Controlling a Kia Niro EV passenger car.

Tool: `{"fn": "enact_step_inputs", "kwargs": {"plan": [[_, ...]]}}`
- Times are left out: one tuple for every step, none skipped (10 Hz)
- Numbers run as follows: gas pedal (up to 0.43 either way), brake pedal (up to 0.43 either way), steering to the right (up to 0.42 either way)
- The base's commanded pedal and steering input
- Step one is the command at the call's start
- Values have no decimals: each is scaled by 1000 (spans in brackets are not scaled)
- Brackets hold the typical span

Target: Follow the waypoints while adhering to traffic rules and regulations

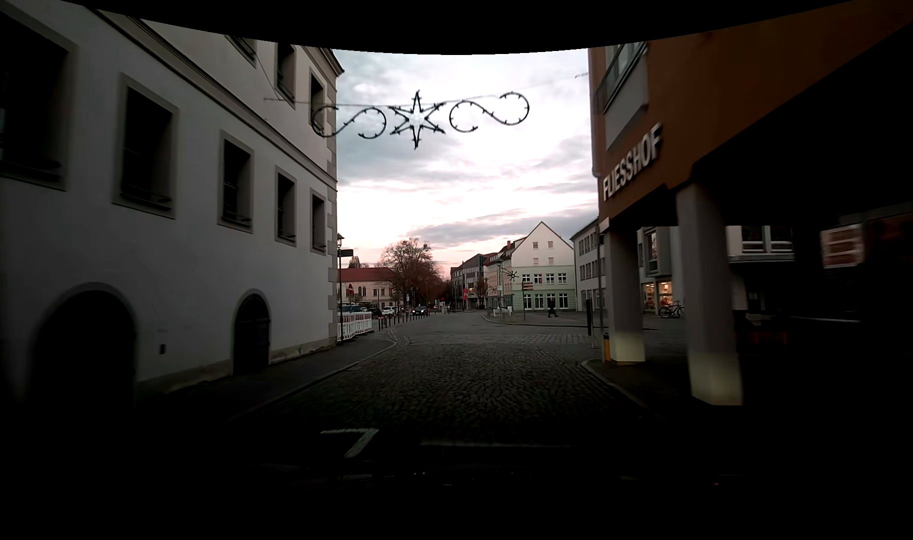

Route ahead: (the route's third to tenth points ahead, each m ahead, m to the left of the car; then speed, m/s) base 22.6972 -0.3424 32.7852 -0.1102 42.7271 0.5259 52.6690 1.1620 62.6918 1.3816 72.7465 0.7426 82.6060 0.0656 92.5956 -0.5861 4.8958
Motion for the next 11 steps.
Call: {"fn": "enact_step_inputs", "kwargs": {"plan": [[0,0,-12],[0,0,-7],[0,0,-6],[0,12,-6],[0,12,-4],[0,61,-4],[0,43,-4],[0,61,3],[0,85,7],[0,98,8],[0,104,8]]}}
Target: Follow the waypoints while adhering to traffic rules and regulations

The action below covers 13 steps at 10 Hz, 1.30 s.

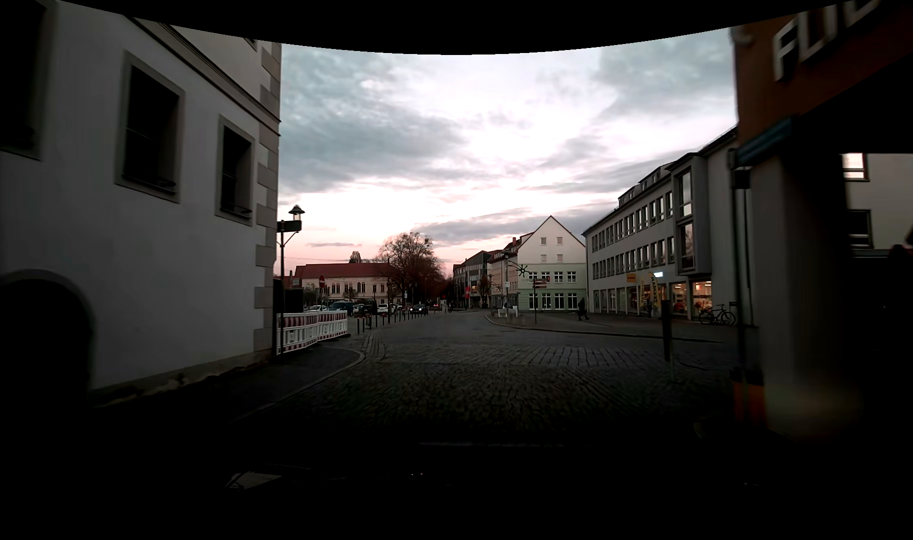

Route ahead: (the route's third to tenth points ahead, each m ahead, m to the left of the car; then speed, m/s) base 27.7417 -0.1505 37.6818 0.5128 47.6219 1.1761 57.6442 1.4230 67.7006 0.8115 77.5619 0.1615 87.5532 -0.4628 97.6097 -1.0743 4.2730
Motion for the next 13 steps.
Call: {"fn": "enact_step_inputs", "kwargs": {"plan": [[0,122,8],[0,122,8],[0,122,12],[0,122,13],[0,122,11],[0,122,9],[0,122,9],[0,122,9],[0,128,9],[0,122,10],[0,98,10],[0,73,6],[0,6,6]]}}
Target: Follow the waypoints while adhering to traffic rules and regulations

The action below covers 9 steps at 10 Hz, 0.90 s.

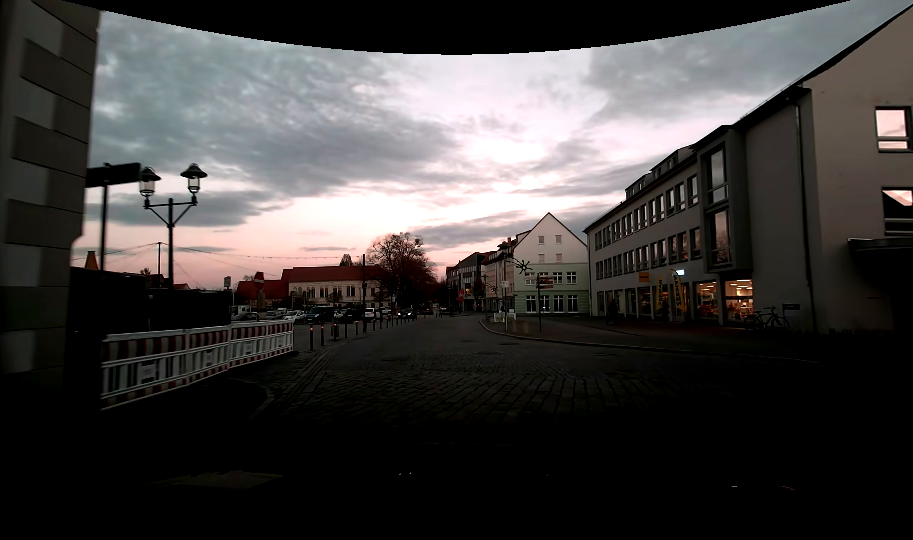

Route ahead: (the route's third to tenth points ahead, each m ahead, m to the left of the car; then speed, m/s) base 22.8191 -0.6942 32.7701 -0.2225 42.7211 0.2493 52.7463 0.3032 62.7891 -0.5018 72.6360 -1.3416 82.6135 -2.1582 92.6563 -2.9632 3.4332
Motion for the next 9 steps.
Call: {"fn": "enact_step_inputs", "kwargs": {"plan": [[0,0,4],[0,0,-1],[0,0,-2],[0,0,0],[39,0,-1],[110,0,-1],[157,0,-1],[189,0,-1],[197,0,-4]]}}
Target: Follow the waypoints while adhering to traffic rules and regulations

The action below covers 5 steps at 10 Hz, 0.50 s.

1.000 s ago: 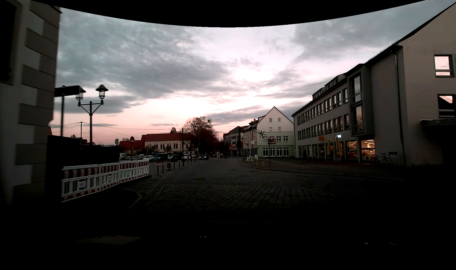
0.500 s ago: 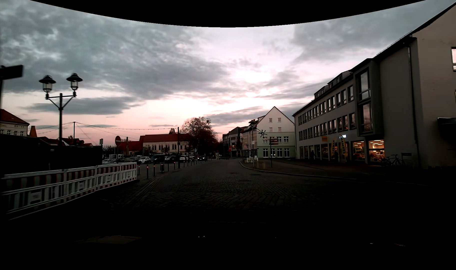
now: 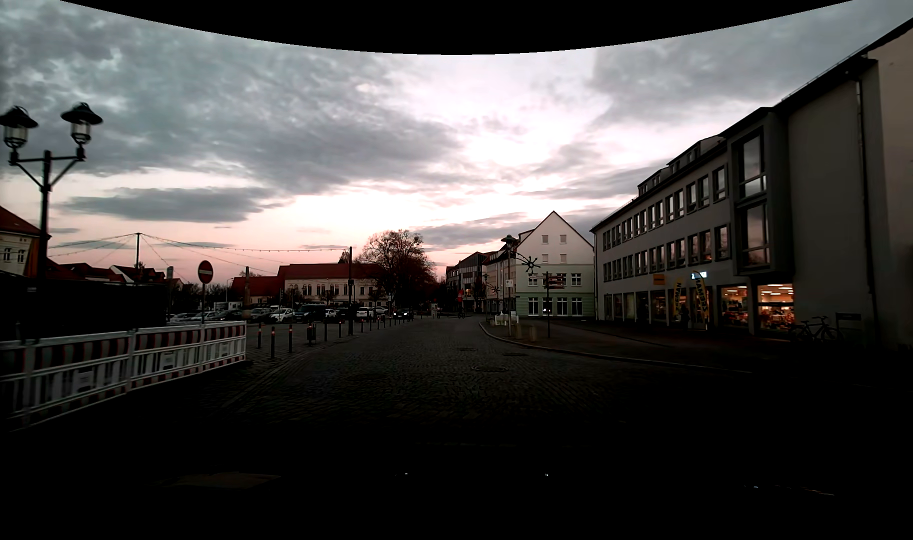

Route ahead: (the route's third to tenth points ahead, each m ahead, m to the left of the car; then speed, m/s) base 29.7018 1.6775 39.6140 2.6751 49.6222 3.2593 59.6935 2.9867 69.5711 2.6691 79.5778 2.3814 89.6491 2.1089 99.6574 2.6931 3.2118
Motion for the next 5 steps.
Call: {"fn": "enact_step_inputs", "kwargs": {"plan": [[209,0,-9],[209,0,-13],[209,0,-14],[240,0,-16],[240,0,-24]]}}
